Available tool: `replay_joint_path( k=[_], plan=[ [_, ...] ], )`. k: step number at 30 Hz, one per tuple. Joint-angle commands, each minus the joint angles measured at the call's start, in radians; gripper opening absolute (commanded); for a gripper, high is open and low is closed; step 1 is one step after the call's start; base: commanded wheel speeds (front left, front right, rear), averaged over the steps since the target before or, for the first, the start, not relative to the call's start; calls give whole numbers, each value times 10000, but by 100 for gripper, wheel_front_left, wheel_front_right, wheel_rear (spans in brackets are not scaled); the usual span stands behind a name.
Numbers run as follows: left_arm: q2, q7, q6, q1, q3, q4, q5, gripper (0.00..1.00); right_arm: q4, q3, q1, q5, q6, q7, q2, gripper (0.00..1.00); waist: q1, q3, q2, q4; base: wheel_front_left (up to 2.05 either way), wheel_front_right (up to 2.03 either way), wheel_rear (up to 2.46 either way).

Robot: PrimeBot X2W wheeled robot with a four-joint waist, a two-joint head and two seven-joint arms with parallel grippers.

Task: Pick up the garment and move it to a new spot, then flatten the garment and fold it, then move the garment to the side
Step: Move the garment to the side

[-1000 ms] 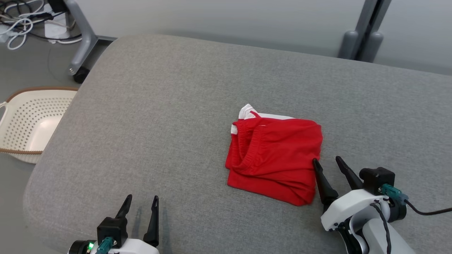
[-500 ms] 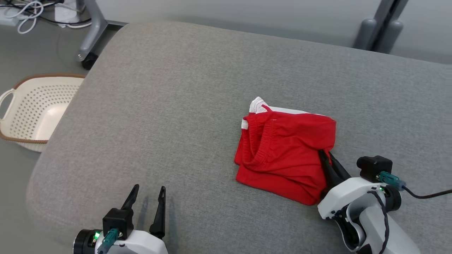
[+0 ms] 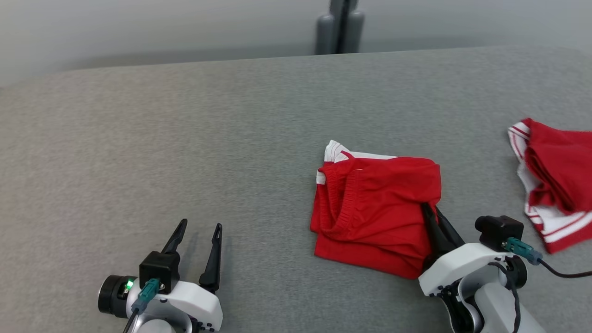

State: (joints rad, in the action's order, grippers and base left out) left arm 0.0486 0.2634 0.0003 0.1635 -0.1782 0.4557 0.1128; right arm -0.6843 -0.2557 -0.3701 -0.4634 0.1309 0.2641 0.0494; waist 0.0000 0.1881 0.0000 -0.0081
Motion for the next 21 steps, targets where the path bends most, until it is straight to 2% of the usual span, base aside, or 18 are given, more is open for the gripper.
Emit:
replay_joint_path(
  k=[1, 11, 21],
  plan=[
    [43, 11, -31, 89, 32, 45, -56, 100, 140, -1, 166, -233, -4, 1, 45, 0, 0, -38, 0, -1487, 0, 0, 0],
    [43, 11, -120, 153, 27, 174, -119, 100, 484, -283, 424, -350, -4, 0, 47, 0, 0, -18, 0, -3275, 0, 0, 0],
    [45, 11, -198, 23, 123, 247, -248, 100, 774, -756, 411, -350, -4, 0, 48, 0, 0, 74, 0, -4143, 0, 0, 0]
  ],
)
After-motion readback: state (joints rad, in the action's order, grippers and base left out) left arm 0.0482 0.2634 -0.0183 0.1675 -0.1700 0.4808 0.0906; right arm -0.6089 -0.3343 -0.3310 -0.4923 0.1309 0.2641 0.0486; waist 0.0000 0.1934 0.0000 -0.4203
